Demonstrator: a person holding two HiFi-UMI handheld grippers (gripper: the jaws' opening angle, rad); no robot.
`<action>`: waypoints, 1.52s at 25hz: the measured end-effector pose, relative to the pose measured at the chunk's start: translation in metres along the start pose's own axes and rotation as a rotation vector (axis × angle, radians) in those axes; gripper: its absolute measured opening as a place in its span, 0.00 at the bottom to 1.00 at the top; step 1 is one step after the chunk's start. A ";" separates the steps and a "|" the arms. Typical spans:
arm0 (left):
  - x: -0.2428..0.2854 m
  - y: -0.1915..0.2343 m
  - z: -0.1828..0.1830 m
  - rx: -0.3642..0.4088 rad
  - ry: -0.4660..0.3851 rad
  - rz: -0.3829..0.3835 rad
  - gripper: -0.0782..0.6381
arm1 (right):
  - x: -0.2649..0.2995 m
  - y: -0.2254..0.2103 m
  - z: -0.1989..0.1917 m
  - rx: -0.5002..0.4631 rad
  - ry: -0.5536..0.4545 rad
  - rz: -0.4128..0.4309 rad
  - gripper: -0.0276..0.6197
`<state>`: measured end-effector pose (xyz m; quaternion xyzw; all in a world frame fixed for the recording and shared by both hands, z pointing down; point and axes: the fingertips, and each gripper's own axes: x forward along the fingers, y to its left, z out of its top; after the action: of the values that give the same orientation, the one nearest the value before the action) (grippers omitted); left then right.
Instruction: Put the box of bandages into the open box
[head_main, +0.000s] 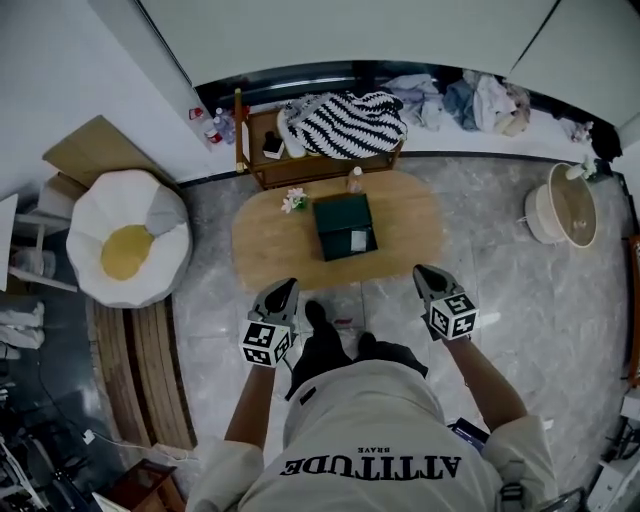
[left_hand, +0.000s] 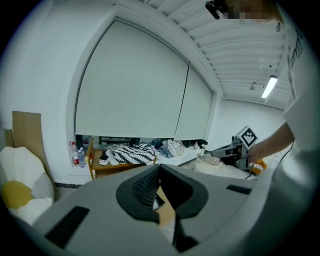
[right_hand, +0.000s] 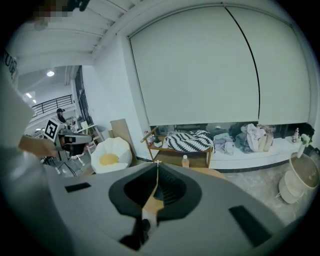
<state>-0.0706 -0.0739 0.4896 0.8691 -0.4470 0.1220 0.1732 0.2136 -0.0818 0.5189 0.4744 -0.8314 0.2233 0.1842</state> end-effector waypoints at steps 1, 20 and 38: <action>-0.002 -0.007 -0.001 -0.003 -0.003 0.015 0.14 | -0.008 -0.002 -0.003 -0.010 -0.002 0.007 0.08; -0.070 -0.121 -0.024 -0.006 -0.043 0.149 0.14 | -0.111 -0.024 -0.036 -0.028 -0.042 0.079 0.08; -0.114 -0.092 -0.022 -0.011 -0.041 0.098 0.14 | -0.114 0.020 -0.019 -0.007 -0.083 0.009 0.08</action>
<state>-0.0614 0.0683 0.4507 0.8476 -0.4930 0.1099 0.1624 0.2529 0.0186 0.4716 0.4789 -0.8412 0.2013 0.1501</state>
